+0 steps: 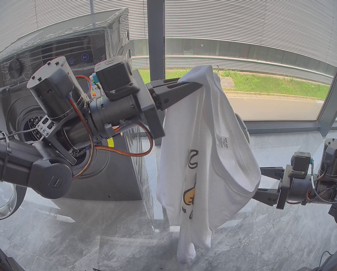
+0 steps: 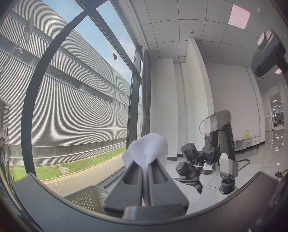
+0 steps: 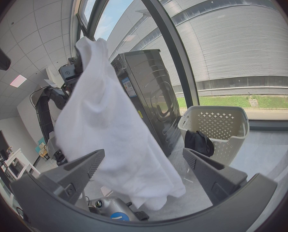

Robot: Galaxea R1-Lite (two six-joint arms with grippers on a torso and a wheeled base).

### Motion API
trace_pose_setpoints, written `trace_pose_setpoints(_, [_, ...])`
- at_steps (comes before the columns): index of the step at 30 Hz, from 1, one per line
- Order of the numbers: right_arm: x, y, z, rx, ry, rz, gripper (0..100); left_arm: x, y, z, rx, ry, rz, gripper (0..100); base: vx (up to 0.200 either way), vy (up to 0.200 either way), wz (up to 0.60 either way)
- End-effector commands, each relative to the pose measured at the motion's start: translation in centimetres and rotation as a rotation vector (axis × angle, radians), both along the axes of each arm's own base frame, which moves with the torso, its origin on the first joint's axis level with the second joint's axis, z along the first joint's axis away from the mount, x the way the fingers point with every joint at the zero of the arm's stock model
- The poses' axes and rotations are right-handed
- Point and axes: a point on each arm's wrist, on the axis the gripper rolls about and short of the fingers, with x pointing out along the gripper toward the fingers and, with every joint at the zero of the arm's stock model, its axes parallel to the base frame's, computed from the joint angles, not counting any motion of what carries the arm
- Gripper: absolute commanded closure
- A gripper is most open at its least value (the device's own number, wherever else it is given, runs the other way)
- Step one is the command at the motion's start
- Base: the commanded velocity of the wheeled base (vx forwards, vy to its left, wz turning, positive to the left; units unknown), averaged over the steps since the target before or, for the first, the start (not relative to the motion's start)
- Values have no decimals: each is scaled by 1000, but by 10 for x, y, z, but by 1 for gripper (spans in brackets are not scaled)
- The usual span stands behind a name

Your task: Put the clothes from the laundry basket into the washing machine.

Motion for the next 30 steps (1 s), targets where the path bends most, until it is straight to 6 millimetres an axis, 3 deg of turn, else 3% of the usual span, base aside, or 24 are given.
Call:
trace_pose_setpoints(1, [-22, -10, -11, -25, 34, -5, 0, 18, -11, -5, -6, 14, 35, 100, 0, 0, 0])
trace_pose_setpoints(8, [-25, 0, -15, -35, 34, 85, 0, 24, -15, -5, -16, 11, 52, 100, 0, 0, 0])
trace_pose_setpoints(11, [-14, 9, -15, -37, 37, 104, 0, 22, -17, -4, -19, 7, 46, 100, 0, 0, 0])
trace_pose_setpoints(15, [16, 28, -19, -45, 45, 111, 0, 24, -18, 0, -27, -4, 45, 100, 0, 0, 0])
trace_pose_setpoints(30, [64, 42, -36, -48, 92, 26, 0, 18, -28, 29, -58, -44, 14, 100, 0, 0, 0])
